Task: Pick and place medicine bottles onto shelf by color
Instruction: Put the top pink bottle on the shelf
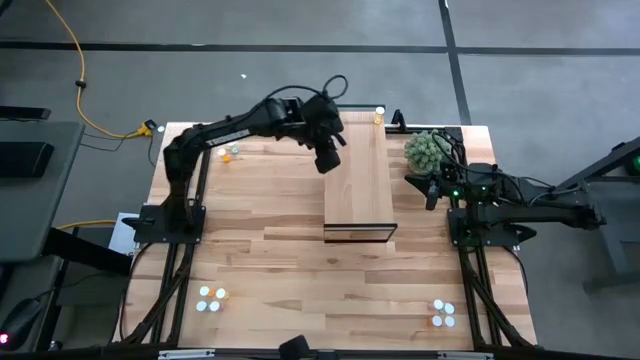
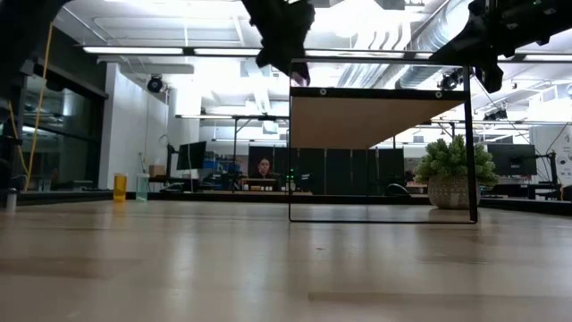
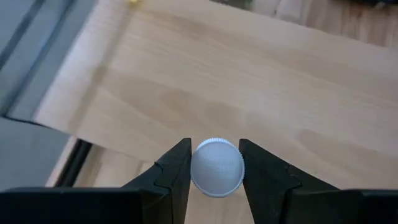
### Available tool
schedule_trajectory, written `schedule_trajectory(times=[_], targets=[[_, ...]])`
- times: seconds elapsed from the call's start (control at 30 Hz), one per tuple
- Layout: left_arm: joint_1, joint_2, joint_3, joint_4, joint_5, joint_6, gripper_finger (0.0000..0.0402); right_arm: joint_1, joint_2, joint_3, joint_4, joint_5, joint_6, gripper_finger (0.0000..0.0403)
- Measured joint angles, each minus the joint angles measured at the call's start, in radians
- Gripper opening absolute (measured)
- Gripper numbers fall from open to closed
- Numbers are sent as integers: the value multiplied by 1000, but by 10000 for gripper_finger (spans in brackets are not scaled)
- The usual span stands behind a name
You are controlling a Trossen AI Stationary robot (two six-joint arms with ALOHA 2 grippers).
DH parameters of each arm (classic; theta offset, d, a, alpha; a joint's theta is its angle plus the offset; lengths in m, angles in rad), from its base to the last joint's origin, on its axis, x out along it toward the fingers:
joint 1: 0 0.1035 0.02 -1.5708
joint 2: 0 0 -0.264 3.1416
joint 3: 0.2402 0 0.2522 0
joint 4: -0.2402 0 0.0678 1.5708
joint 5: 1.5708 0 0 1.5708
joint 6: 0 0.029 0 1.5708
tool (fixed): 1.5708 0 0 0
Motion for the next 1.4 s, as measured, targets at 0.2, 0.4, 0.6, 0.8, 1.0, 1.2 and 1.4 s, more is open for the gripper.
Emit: schedule_trajectory(times=[0.2, 0.4, 0.6, 0.8, 1.0, 1.2, 1.4], targets=[[-15, 44, 2, -14, -23, 42, 115, 0, 0, 0, 0, 0, -1, 0], [-23, 57, 1, -13, -64, 76, 115, 0, 0, 0, 0, 0, 2, 0], [-27, 55, 1, -12, -65, 120, 115, 0, 0, 0, 0, 0, 2, 0], [-27, 62, 1, -11, -62, 143, 116, 0, 0, 0, 0, 0, 2, 0], [-30, 70, 1, -12, -59, 146, 127, 0, 0, 0, 0, 0, 2, 0], [-30, 71, 1, -38, -53, 147, 139, 0, 0, 0, 0, 0, 2, 0], [-30, 71, 1, -42, -40, 147, 153, 0, 0, 0, 0, 0, 2, 0]])
